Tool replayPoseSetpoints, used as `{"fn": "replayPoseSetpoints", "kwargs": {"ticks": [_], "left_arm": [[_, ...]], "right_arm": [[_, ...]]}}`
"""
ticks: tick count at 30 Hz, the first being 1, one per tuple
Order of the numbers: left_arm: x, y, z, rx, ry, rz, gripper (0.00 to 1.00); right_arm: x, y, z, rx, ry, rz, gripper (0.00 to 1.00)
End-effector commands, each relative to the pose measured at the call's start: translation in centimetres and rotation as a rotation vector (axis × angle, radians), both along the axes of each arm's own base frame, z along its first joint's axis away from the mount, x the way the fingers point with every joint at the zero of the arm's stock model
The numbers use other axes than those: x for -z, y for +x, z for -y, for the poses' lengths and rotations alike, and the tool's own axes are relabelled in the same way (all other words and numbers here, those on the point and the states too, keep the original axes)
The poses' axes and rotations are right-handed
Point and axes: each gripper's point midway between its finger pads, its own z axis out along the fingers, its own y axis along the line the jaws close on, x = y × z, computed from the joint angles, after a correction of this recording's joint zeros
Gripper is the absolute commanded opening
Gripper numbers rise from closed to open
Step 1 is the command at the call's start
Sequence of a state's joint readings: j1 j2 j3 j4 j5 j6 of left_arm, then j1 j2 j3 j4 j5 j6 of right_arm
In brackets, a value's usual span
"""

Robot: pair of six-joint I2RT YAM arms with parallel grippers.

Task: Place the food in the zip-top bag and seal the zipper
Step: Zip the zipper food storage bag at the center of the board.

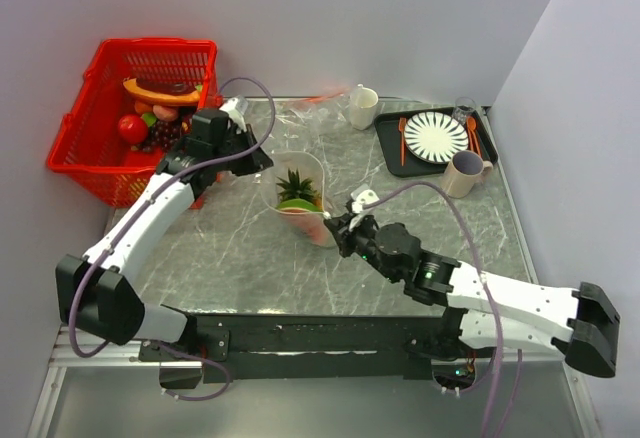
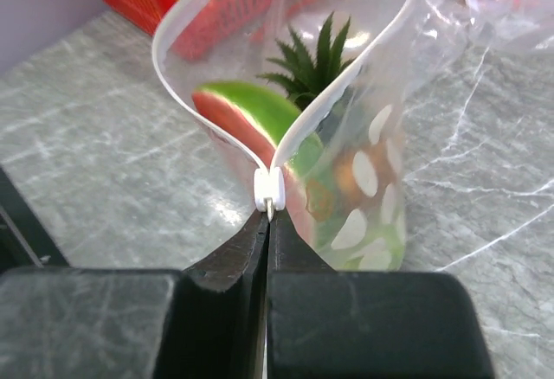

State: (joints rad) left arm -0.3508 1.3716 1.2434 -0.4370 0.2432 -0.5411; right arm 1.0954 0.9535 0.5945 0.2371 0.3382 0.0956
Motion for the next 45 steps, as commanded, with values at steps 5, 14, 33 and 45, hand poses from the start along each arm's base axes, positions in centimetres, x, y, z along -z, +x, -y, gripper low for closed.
{"fn": "replayPoseSetpoints", "kwargs": {"ticks": [5,14,33,45], "left_arm": [[-4.6,-1.1,-4.2,-0.128,0.113,0.145,0.70],[-10.2,-5.1,-2.1,0.149,0.083,0.393,0.98],[-12.4,-19.5,7.0,1.142,-0.127,1.023,0.84],[-9.3,-22.2,9.8,1.434,-0.129,0.988,0.60]], "right_arm": [[-4.9,-2.7,0.7,-0.120,0.107,0.032,0.00],[-5.1,-5.3,0.0,-0.322,0.087,-0.026,0.00],[-7.7,-5.8,-1.0,-0.381,0.050,-0.082,0.00],[-7.9,-6.5,-1.5,-0.449,0.022,-0.067,0.00]]}}
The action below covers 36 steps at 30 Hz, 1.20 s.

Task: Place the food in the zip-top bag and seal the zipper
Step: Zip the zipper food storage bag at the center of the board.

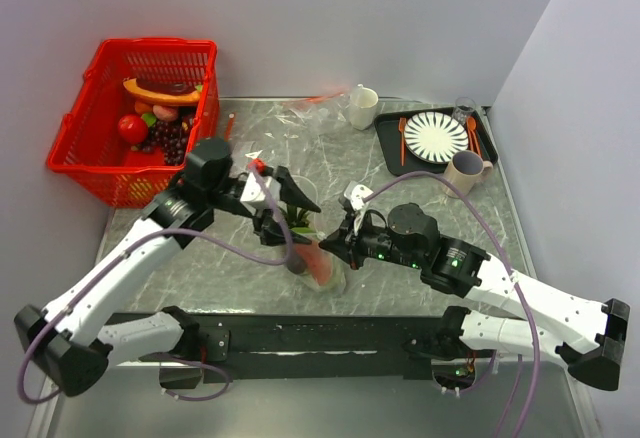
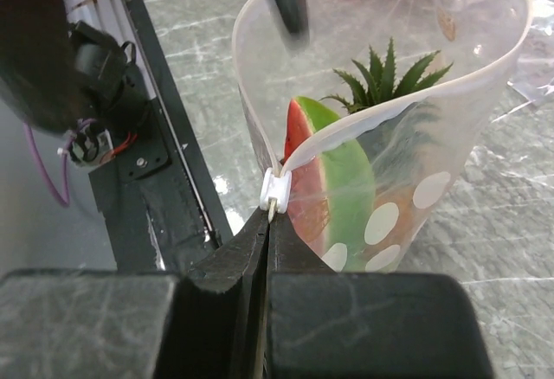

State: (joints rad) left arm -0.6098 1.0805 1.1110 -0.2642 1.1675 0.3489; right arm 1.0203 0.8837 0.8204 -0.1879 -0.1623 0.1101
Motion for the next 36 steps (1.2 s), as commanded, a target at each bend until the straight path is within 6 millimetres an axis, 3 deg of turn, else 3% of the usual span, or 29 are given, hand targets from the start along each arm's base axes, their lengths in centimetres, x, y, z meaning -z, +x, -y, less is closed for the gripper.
{"fn": "replayPoseSetpoints", "kwargs": {"ticks": [1,3,6,28,30,33,34,36], "left_arm": [[1.0,-0.4,0.8,0.086,0.038,0.033,0.57],[1.3,0.3,1.1,0.055,0.051,0.023,0.48],[1.8,0.5,1.3,0.058,0.053,0.028,0.45],[5.3,0.9,2.1,0.017,0.157,-0.016,0.41],[5.6,0.8,2.1,0.019,0.171,-0.022,0.36],[5.8,1.0,2.1,0.020,0.194,-0.024,0.16],[5.8,1.0,2.1,0.021,0.198,-0.016,0.01],[5.7,1.2,2.1,0.015,0.209,-0.018,0.01]], "right_arm": [[-4.7,-0.2,-0.4,-0.035,0.093,0.078,0.00],[-4.9,-0.2,-0.2,-0.035,0.095,0.082,0.00],[-4.9,0.1,0.1,-0.012,0.092,0.086,0.00],[-4.6,0.7,0.1,0.024,0.080,0.068,0.00],[-4.6,0.7,0.0,0.023,0.078,0.065,0.00],[-4.7,0.7,0.1,0.025,0.084,0.066,0.00],[-4.6,0.7,0.1,0.027,0.082,0.063,0.00],[-4.7,0.8,0.1,0.033,0.083,0.065,0.00]]}}
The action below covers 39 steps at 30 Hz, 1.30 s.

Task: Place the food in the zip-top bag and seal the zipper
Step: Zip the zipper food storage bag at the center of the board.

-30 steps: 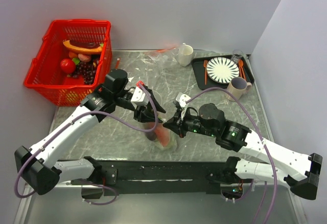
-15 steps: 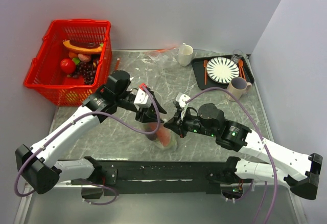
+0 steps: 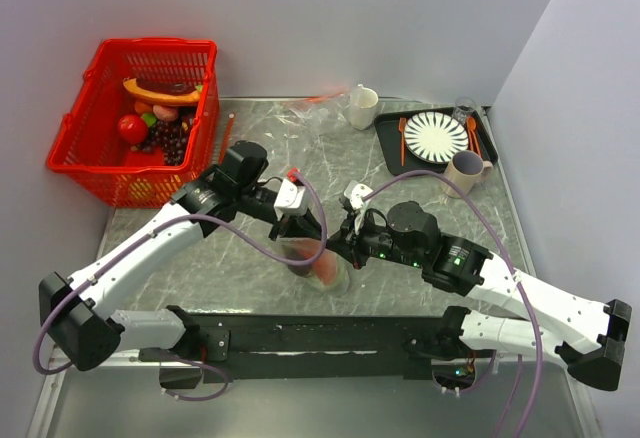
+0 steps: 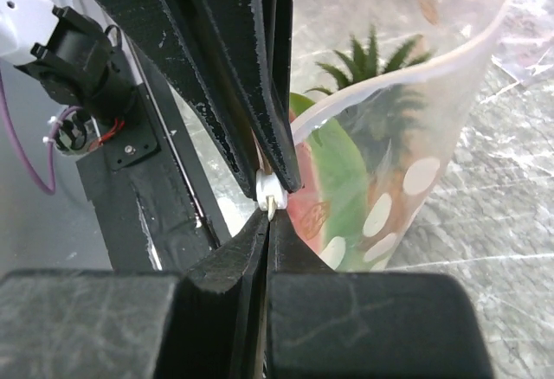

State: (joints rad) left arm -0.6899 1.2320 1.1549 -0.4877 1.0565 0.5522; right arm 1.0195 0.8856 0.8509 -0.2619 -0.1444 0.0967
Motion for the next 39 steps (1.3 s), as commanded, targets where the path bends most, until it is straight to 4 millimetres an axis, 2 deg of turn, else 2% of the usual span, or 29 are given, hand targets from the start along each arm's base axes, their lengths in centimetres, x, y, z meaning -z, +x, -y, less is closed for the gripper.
{"fn": "replayPoseSetpoints", "kwargs": {"ticks": [1,5,6,7,8,14,21,22,24,25,28,31,32,35,38,39], "left_arm": [[-0.4,0.4,0.1,-0.004,0.025,0.021,0.01],[-0.5,0.8,0.1,-0.035,0.021,0.034,0.01],[-0.3,0.7,0.0,-0.039,0.021,0.032,0.01],[-0.3,0.7,0.0,-0.042,0.019,0.030,0.01],[-0.1,0.8,0.0,-0.049,0.020,0.031,0.01],[0.2,1.5,-0.1,-0.089,0.041,0.033,0.01],[0.5,2.3,0.1,-0.124,0.056,0.027,0.01],[0.4,2.2,0.1,-0.125,0.056,0.018,0.01],[0.4,2.2,0.3,-0.116,0.055,0.008,0.01],[0.5,2.1,0.3,-0.112,0.057,0.004,0.01],[0.2,2.2,0.4,-0.114,0.052,0.004,0.01],[0.3,2.1,0.4,-0.110,0.052,0.002,0.01],[0.2,2.0,0.4,-0.108,0.049,0.002,0.01],[0.0,1.9,0.3,-0.104,0.041,0.010,0.01],[-0.1,1.8,0.2,-0.102,0.037,0.016,0.01],[-0.2,1.8,0.2,-0.101,0.035,0.018,0.01]], "right_arm": [[-5.0,0.8,-0.5,0.025,0.128,0.072,0.00],[-5.1,1.5,0.7,0.101,0.143,0.077,0.00],[-4.4,1.6,1.1,0.125,0.139,0.068,0.00],[-4.5,1.9,1.6,0.156,0.151,0.073,0.00],[-5.0,2.1,2.4,0.194,0.174,0.085,0.00],[-4.5,3.4,6.0,0.376,0.189,0.093,0.00],[-3.7,4.6,8.2,0.518,0.185,0.094,0.00],[-3.9,4.6,8.1,0.511,0.195,0.099,0.09],[-3.9,4.1,7.2,0.446,0.187,0.107,0.33],[-4.1,3.9,6.8,0.423,0.187,0.110,0.54],[-4.0,3.4,5.5,0.341,0.150,0.119,0.71],[-3.4,3.1,3.9,0.266,0.093,0.109,0.74],[-3.8,3.0,3.6,0.249,0.089,0.115,0.74],[-3.2,2.8,2.5,0.199,0.049,0.102,0.74],[-2.9,2.7,1.7,0.166,0.029,0.095,0.73],[-2.8,2.7,1.5,0.160,0.025,0.097,0.69]]}}
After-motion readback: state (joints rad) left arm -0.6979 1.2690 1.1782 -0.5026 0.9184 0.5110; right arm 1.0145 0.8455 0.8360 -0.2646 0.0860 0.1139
